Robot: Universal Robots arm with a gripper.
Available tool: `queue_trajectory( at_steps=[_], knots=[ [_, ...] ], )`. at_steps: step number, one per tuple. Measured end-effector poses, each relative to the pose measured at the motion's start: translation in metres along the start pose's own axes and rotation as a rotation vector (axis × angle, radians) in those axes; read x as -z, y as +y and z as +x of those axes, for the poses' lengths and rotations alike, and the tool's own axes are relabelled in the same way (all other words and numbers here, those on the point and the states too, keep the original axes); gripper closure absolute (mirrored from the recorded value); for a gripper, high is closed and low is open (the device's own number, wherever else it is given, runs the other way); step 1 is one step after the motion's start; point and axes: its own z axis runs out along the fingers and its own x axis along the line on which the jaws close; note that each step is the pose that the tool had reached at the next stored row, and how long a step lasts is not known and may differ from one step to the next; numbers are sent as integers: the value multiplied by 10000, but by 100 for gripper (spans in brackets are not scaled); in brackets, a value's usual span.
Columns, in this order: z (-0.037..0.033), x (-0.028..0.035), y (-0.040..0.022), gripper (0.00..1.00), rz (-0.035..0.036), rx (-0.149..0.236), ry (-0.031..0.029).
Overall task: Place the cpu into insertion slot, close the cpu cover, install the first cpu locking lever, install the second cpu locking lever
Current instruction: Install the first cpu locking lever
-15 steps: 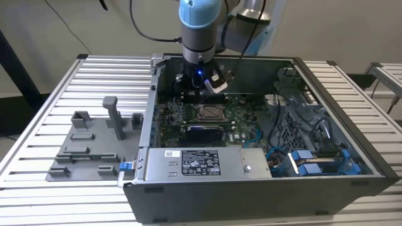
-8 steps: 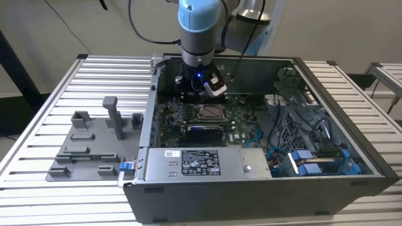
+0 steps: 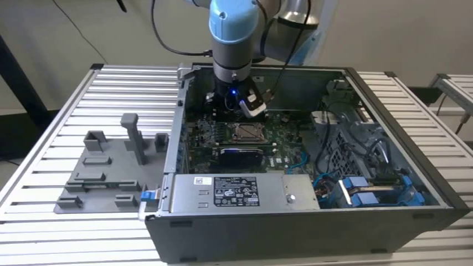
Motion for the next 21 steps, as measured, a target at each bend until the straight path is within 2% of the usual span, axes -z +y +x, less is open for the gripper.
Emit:
queue_trajectory(
  at_steps=[6,21],
  knots=[
    [3,-41,-16,89,1,7,-18],
    [-14,-56,-32,89,3,6,-17]
  ],
)
